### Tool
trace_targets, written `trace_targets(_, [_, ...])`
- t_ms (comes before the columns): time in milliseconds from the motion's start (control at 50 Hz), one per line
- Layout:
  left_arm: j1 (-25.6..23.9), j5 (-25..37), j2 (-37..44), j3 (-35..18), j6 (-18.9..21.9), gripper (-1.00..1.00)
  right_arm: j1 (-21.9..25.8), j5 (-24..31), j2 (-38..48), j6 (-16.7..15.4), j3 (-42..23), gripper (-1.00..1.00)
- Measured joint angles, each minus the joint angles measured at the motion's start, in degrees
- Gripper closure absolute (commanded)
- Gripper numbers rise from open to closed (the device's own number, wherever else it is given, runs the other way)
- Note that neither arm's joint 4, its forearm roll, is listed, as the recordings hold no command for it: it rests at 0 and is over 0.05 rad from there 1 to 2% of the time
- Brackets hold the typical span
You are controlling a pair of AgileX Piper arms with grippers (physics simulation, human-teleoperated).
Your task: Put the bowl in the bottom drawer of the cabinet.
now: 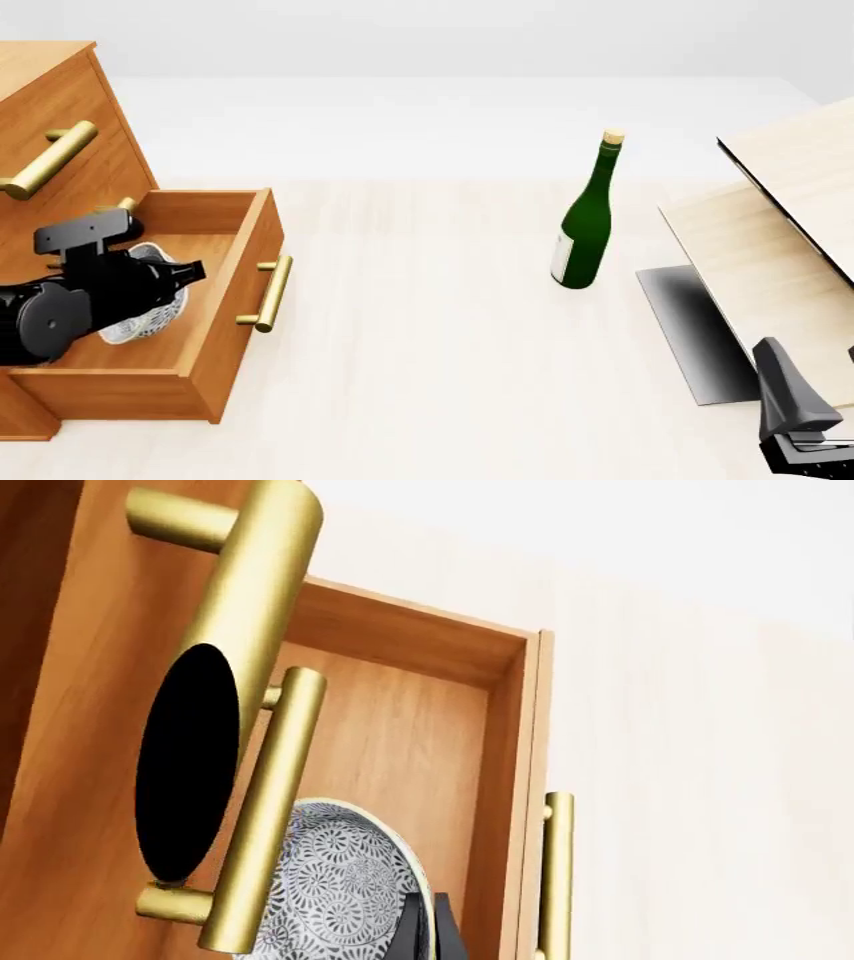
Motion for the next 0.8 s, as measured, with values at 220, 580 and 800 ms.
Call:
trace_targets(220, [0.19,-0.81,0.94,0.3,-0.15,1.0,0.0,0.0,0.0,0.0,0.0,-1.0])
trace_targets(580, [2.22,-1.51,0.83,0.52,1.31,1.0,0.0,0.0,0.0,0.0,0.0,-1.0])
trace_targets(800, [1.81,-2.27,1.77,0.42,0.46,-1.0,0.0,0.0,0.0,0.0,0.0,-1.0])
